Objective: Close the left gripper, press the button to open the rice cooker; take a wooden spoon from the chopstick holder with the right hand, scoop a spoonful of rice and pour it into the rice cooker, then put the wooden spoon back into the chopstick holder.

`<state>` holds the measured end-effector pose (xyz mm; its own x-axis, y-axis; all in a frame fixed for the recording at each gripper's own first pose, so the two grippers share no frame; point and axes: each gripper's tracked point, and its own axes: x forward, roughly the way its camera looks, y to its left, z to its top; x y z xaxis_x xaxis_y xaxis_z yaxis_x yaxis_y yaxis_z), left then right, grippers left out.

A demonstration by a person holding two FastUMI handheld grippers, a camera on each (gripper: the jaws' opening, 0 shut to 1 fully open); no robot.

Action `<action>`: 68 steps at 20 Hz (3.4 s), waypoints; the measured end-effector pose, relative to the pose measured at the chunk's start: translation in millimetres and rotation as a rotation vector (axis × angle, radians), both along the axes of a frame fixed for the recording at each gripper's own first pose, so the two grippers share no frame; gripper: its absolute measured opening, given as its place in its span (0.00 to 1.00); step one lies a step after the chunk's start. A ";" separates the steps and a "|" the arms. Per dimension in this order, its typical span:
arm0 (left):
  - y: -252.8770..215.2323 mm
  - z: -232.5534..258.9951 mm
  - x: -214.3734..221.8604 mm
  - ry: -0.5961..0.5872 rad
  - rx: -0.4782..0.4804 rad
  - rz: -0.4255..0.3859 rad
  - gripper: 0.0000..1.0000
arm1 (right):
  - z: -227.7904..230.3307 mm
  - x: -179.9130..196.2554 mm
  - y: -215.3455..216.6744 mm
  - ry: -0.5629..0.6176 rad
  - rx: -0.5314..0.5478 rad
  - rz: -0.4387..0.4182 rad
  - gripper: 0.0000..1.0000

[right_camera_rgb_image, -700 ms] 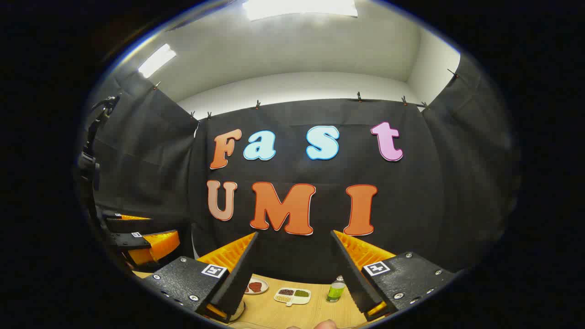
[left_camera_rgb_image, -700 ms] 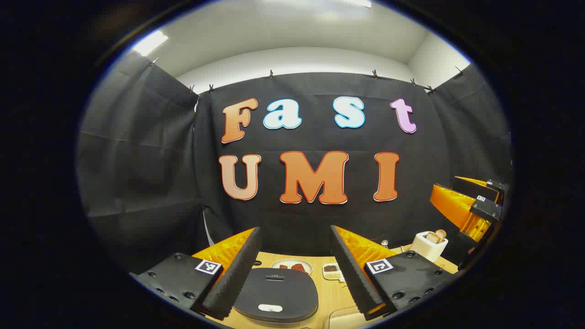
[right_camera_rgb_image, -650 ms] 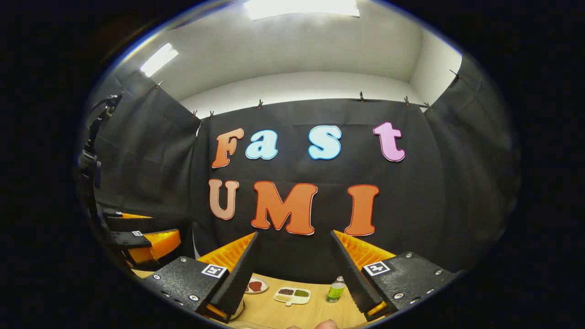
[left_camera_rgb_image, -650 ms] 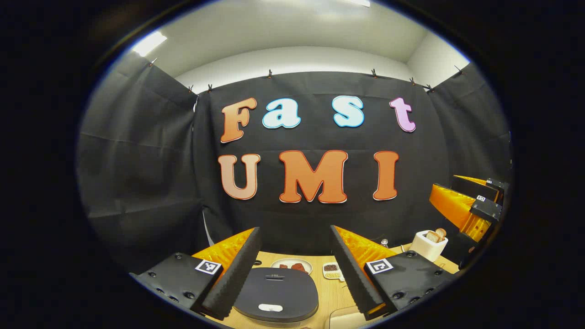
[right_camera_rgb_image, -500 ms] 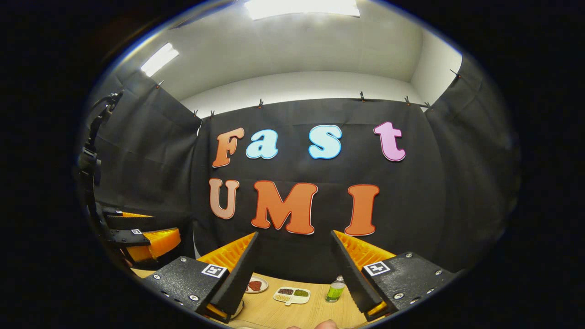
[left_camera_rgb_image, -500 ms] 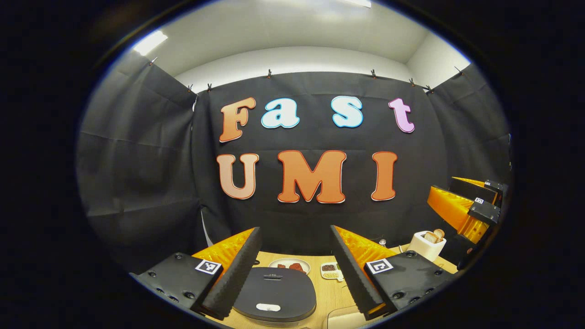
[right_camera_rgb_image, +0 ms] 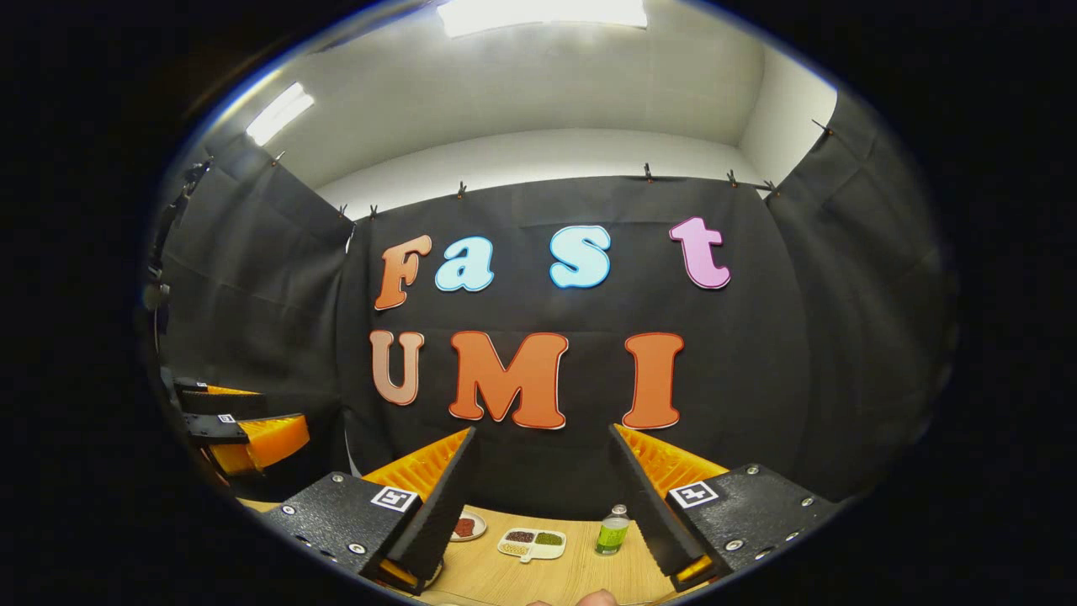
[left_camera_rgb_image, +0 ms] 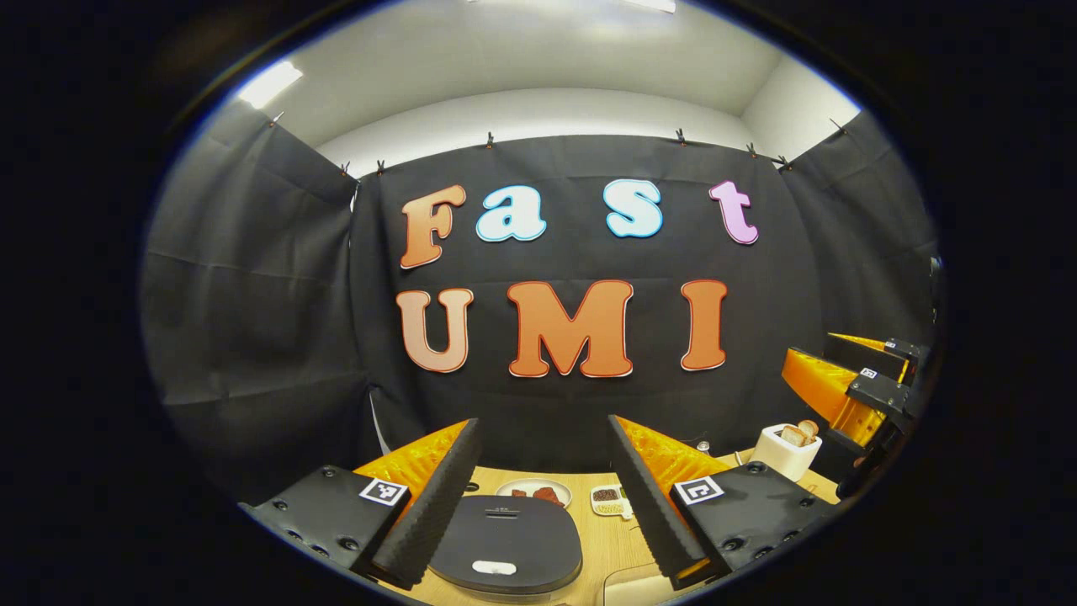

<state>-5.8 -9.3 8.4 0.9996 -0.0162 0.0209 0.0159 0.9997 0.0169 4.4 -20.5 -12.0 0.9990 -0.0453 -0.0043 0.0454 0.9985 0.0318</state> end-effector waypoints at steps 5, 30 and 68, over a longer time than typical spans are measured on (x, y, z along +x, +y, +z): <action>-0.6 8.1 -0.3 -0.018 -0.004 -0.005 0.98 | 3.2 0.3 -0.9 -0.015 0.003 -0.002 0.93; 73.6 -66.0 21.2 0.266 0.006 0.189 0.23 | -6.4 -4.9 -19.7 0.001 -0.024 -0.047 0.93; 75.3 -290.1 10.6 1.575 -0.261 -0.036 0.07 | -52.8 -21.0 -72.3 0.109 -0.014 -0.147 0.93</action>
<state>4.8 66.0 -281.7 0.0248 -0.2003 -0.9794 -0.1260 0.9713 -0.2018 -16.5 -92.8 -64.9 0.9752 -0.1916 -0.1104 0.1933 0.9811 0.0053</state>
